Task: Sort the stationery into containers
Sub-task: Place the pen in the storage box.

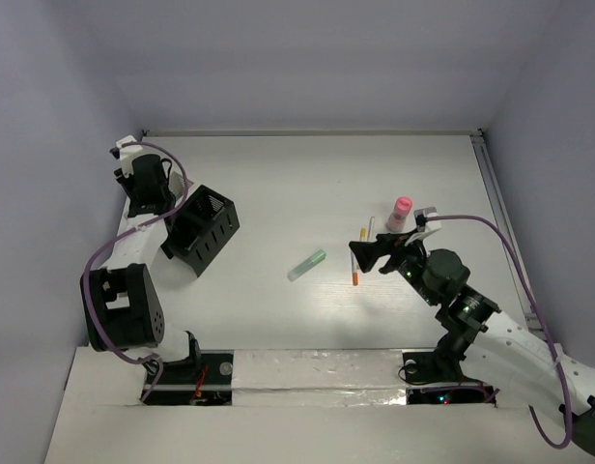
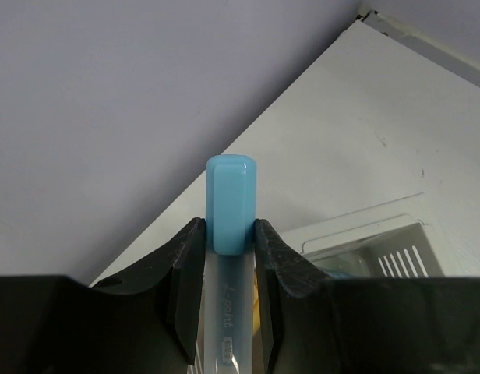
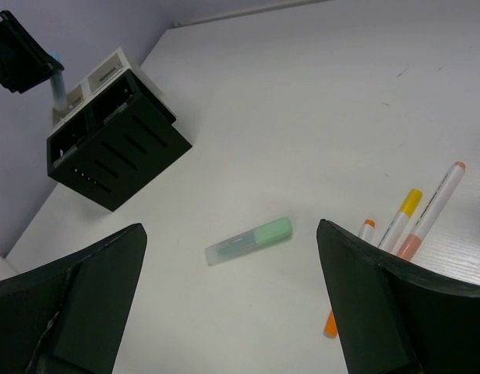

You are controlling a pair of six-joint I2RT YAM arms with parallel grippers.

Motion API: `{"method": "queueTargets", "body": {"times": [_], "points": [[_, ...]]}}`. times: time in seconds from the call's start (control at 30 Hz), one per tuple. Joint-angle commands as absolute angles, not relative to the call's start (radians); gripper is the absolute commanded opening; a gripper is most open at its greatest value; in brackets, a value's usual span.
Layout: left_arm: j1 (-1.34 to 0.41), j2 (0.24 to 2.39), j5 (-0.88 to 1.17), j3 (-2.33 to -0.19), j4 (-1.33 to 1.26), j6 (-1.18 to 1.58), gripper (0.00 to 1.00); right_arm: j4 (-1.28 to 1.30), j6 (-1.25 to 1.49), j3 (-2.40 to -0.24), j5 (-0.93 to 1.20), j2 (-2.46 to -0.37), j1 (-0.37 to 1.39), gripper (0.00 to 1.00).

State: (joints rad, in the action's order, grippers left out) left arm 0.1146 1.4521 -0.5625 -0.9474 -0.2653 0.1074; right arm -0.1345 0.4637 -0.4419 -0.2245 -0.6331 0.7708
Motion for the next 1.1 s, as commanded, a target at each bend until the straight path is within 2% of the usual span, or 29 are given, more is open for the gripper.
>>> {"method": "queueTargets", "body": {"times": [0.0,0.6,0.83,1.07], "points": [[0.121,1.447,-0.595,-0.930,-0.328,0.087,0.20,-0.179,0.449,-0.446,-0.239,-0.632,0.765,0.96],[0.092,1.448,-0.640,-0.914,-0.325,0.066,0.30,-0.161,0.445,-0.451,-0.253,-0.617,0.765,0.96],[0.061,1.425,-0.664,-0.916,-0.313,0.067,0.43,-0.163,0.445,-0.451,-0.253,-0.615,0.765,0.96],[-0.066,1.260,-0.586,-0.968,-0.239,0.124,0.44,-0.163,0.446,-0.449,-0.261,-0.618,0.765,0.96]]}}
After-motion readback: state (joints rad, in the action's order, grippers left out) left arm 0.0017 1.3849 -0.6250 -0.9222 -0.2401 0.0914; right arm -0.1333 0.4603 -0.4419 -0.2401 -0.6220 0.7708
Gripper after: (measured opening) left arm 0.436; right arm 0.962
